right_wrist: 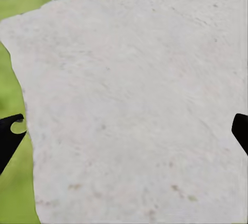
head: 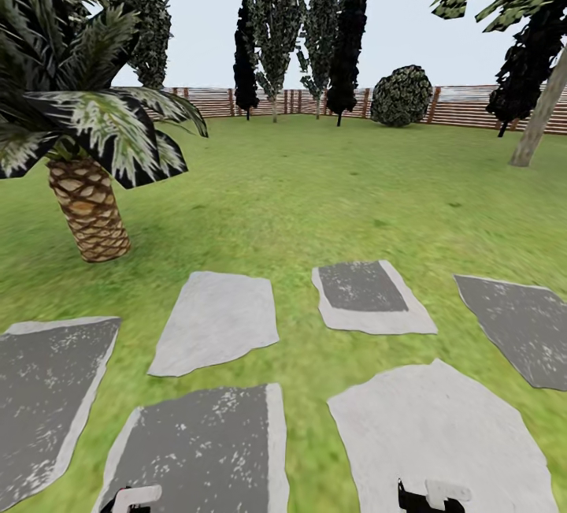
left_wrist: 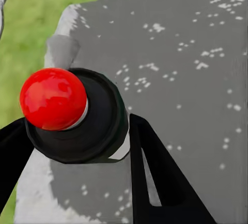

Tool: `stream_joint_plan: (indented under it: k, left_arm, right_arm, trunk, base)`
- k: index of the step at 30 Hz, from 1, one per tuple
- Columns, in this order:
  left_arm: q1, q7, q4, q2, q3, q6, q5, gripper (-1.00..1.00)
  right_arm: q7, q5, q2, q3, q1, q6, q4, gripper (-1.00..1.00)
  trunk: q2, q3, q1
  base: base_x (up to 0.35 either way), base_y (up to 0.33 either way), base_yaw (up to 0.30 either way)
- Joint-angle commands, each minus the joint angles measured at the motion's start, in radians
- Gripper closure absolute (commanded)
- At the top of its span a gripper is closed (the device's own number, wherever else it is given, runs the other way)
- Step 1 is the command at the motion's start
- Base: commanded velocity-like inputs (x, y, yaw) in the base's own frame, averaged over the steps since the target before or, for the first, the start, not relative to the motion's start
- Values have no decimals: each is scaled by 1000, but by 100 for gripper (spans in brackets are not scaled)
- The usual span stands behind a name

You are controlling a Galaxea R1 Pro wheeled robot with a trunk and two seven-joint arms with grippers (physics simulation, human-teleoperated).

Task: Pick up the pesticide atomizer in the garden and spray insectifuge to fully cover both potted plants in the garden.

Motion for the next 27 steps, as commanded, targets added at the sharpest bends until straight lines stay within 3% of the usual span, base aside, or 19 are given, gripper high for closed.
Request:
stream_joint_plan:
  k: [1, 7, 8, 12, 20, 27]
  left_arm:
    - [-1, 5, 1, -1, 5, -3, -11, 100]
    - [-1, 5, 7, -5, 4, -3, -11, 100]
    - [-1, 5, 8, -5, 4, -4, -10, 100]
    - [-1, 4, 9, -6, 3, -3, -9, 100]
    - [-1, 5, 9, -6, 4, -4, -9, 100]
    - [-14, 1, -6, -5, 9, -9, -6, 100]
  right_arm:
    - [-5, -5, 0, 9, 0, -2, 0, -100]
    - [-4, -8, 4, 9, 0, -2, -1, -100]
    - [-3, -8, 38, 7, 0, -2, -2, -100]
    - [-4, -7, 76, 7, 17, 6, 0, -100]
    - [-1, -5, 93, 7, 36, 10, 0, -100]
    - [1, -7, 132, 14, 36, 9, -1, -100]
  trunk:
    - [0, -1, 0]
    - [0, -1, 0]
    - [0, -1, 0]
    - [0, -1, 0]
    - [0, -1, 0]
    - [0, -1, 0]
  base:
    - [319, 0, 0]
    - [326, 0, 0]
    - [129, 0, 0]
    - [47, 0, 0]
    - [3, 0, 0]
    - [0, 0, 0]
